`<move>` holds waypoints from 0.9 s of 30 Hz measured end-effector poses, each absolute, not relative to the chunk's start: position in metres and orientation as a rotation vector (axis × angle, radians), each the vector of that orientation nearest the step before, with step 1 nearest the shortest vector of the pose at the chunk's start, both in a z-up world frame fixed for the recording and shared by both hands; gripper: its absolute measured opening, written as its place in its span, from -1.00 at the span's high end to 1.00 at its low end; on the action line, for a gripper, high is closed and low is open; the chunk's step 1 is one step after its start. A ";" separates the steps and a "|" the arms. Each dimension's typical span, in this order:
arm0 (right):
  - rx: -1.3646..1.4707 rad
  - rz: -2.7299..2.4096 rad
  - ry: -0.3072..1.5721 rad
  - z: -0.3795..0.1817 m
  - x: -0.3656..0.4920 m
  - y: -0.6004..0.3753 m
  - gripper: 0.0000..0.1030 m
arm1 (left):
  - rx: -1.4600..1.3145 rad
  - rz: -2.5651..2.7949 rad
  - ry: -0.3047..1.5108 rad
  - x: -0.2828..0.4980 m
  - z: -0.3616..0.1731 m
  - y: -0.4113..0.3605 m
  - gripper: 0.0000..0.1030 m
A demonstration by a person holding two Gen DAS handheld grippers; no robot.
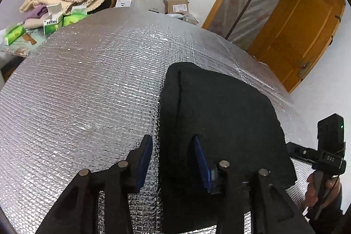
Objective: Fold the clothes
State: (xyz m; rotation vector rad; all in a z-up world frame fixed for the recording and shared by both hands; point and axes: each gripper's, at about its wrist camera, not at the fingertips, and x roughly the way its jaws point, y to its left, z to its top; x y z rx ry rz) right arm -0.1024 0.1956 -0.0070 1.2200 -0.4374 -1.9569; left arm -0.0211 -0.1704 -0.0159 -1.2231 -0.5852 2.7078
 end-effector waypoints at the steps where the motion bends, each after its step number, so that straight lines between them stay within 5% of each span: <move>1: 1.222 -1.955 -0.439 -0.007 -0.103 0.196 0.09 | -1.222 2.704 -0.588 -0.022 -0.016 -0.170 0.23; 8: 1.240 -1.959 -0.424 -0.007 -0.100 0.192 0.12 | -1.223 2.689 -0.580 -0.026 -0.014 -0.165 0.51; 14: 1.187 -1.999 -0.371 0.005 -0.094 0.185 0.68 | -1.176 2.710 -0.596 -0.018 -0.001 -0.165 0.68; 27: 1.078 -2.039 -0.325 0.031 -0.097 0.171 0.76 | -1.060 2.790 -0.497 -0.022 0.030 -0.166 0.70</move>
